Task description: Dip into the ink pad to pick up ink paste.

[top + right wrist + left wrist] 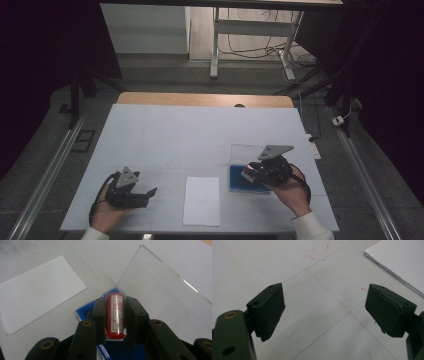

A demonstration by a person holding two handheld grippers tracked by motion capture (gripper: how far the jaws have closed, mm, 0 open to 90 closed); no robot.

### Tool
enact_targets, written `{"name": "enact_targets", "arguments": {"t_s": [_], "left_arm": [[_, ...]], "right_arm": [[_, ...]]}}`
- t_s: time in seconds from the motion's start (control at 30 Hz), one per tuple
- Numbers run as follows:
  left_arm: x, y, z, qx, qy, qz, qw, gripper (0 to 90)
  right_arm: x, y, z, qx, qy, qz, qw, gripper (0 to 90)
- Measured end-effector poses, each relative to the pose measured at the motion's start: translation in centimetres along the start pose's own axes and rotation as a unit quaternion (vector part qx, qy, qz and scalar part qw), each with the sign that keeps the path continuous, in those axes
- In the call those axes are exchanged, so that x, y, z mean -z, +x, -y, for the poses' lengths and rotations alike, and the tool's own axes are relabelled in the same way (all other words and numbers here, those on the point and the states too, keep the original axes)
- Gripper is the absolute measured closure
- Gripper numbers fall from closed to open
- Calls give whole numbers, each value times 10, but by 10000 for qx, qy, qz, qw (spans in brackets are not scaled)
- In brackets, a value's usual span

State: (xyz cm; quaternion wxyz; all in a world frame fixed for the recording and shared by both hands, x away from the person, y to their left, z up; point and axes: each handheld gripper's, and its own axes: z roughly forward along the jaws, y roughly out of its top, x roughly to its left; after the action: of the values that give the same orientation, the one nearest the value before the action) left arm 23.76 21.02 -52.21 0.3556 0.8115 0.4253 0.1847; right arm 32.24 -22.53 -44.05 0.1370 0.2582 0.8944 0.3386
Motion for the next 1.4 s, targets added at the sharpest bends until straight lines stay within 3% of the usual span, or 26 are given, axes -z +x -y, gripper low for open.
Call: {"name": "enact_targets", "arguments": {"t_s": [0.37, 1.4], "left_arm": [[0, 0, 0, 5, 18, -1, 10000, 166], [0, 1, 1, 41, 41, -66, 10000, 167]], "right_arm": [[-15, -3, 6, -14, 324, 124, 9994, 706], [-24, -6, 11, -35, 490, 244, 9985, 706]]}}
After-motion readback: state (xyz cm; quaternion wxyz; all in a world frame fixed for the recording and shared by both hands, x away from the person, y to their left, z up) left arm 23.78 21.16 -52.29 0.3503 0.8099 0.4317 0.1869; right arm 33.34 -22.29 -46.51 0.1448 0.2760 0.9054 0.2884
